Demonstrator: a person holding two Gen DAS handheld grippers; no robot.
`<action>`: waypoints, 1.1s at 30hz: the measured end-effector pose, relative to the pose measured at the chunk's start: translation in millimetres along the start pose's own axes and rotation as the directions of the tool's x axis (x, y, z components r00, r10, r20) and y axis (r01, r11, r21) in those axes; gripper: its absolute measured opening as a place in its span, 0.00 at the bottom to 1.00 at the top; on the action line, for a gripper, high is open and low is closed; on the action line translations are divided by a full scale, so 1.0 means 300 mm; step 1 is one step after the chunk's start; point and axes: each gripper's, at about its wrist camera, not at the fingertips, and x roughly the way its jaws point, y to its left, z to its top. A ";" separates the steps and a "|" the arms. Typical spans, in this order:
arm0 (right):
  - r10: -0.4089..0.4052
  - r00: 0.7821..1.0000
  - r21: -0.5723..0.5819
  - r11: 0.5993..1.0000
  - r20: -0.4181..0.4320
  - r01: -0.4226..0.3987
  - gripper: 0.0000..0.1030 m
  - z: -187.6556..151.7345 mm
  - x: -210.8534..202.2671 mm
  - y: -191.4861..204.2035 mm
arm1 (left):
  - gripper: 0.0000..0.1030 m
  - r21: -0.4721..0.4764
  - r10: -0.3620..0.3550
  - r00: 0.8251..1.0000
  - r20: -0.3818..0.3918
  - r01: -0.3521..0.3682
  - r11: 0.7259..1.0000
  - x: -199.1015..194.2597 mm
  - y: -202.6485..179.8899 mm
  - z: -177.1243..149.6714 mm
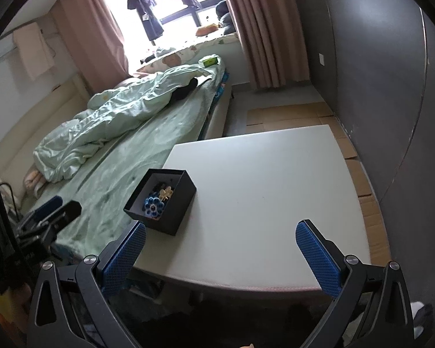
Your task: Organize jewelry
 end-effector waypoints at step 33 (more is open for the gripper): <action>0.007 0.999 -0.015 1.000 0.039 -0.006 1.00 -0.021 -0.024 -0.025 | 1.00 -0.024 0.001 1.000 -0.008 -0.001 1.000 0.021 0.006 -0.004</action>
